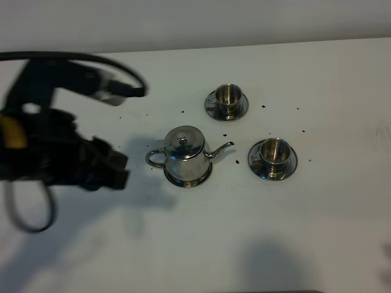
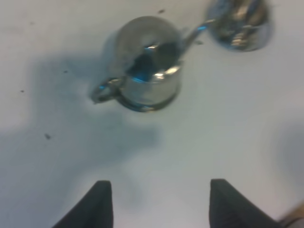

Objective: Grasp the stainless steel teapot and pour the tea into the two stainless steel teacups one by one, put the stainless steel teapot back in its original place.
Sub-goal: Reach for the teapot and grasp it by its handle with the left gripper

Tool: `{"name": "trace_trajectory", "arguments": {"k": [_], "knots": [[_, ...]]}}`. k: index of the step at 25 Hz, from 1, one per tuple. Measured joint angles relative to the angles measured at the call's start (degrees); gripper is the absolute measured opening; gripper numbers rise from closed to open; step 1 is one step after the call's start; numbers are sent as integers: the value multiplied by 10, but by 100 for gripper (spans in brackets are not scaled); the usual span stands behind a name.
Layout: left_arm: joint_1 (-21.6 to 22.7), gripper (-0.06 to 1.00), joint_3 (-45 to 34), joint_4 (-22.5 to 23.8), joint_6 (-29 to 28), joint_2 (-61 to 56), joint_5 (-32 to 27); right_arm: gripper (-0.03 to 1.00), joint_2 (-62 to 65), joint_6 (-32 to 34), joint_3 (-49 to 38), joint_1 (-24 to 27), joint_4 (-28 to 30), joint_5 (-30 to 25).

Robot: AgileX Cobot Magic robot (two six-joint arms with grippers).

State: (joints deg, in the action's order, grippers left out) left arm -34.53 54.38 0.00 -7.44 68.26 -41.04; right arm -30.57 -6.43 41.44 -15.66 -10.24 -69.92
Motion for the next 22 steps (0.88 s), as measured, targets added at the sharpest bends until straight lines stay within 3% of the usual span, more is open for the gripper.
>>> {"name": "trace_trajectory", "arguments": {"k": [8,15,22], "knots": [[0,49,54,74,-61,148,67,38,130,5,-79,0,39,2],[0,49,76,130,-111,220,79,38,183,11,-121,0,52,69],[1,49,77,139,-125,248,113,38,183,11,-132,0,52,83]]}}
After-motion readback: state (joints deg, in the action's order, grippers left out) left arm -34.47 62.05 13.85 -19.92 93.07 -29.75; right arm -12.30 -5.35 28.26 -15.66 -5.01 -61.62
